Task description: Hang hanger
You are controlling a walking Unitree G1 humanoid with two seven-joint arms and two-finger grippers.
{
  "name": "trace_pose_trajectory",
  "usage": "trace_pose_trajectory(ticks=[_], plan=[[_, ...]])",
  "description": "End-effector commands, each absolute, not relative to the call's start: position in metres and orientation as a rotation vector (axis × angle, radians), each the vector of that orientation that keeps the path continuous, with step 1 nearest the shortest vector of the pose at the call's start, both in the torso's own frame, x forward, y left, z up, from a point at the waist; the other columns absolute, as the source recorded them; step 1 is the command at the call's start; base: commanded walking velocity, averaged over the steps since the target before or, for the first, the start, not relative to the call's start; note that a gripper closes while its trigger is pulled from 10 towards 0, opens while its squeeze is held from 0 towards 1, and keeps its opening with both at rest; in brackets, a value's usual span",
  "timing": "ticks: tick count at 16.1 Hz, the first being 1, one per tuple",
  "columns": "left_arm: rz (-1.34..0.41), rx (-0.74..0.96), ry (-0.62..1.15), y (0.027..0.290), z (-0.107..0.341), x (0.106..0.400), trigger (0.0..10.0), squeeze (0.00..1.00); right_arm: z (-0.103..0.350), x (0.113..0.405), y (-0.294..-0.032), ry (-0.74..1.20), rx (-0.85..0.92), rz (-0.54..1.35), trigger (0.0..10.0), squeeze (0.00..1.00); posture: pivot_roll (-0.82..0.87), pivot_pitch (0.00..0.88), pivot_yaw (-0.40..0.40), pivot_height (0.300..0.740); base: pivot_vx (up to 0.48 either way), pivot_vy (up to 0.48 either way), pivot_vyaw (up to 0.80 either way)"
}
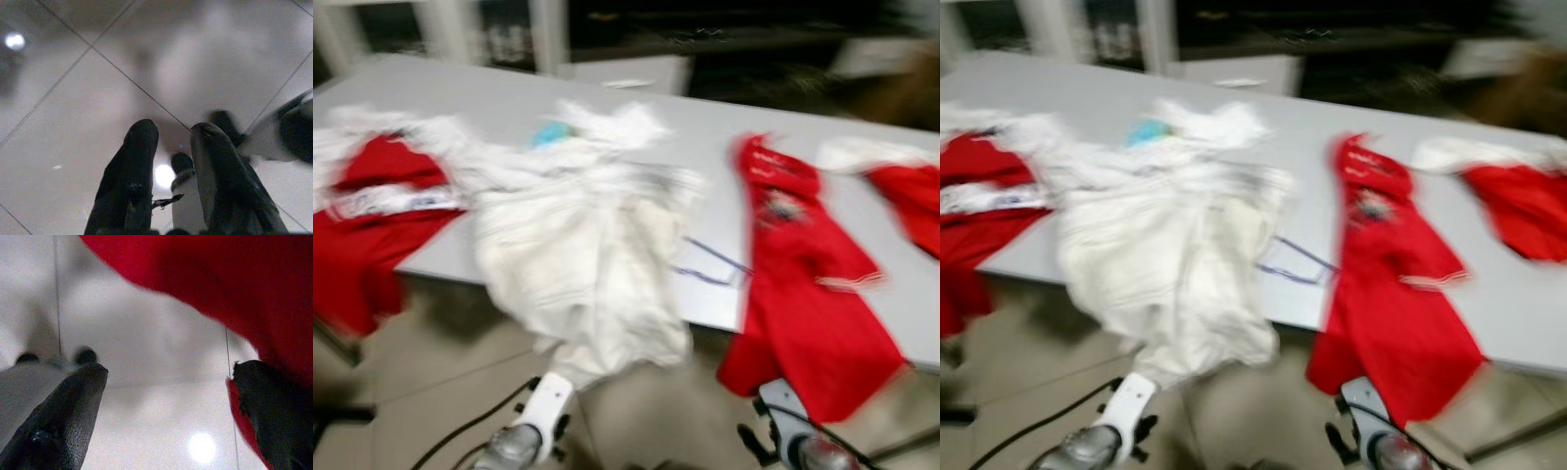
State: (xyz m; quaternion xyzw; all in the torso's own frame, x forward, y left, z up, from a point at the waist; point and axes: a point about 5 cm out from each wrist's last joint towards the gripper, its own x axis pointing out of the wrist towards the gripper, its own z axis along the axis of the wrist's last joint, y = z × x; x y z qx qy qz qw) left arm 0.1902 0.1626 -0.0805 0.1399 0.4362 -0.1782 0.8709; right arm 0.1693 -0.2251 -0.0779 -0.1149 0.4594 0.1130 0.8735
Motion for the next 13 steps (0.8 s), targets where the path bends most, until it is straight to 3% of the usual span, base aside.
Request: trace_pose_trajectory(ticks=[1, 8, 13], plan=[[-0.385, 0.291, 0.911, 0.158, -0.081, 0.190, 10.0, 0.00, -0.077, 0.171, -0.226, 0.953, -0.254, 0.238, 10.0, 0.00, -0.09, 0.000, -0.013, 0.740, 0.000, 0.000, -0.59], [-0.384, 0.295, 0.915, 0.160, -0.081, 0.189, 10.0, 0.00, -0.075, 0.174, -0.219, 0.914, -0.242, 0.276, 10.0, 0.00, -0.09, 0.000, -0.009, 0.740, 0.000, 0.000, 0.00], [-0.389, 0.293, 0.911, 0.159, -0.081, 0.190, 10.0, 0.00, -0.064, 0.188, -0.205, 0.761, -0.330, 0.401, 10.0, 0.00, -0.09, 0.000, -0.010, 0.740, 0.000, 0.000, 0.00]])
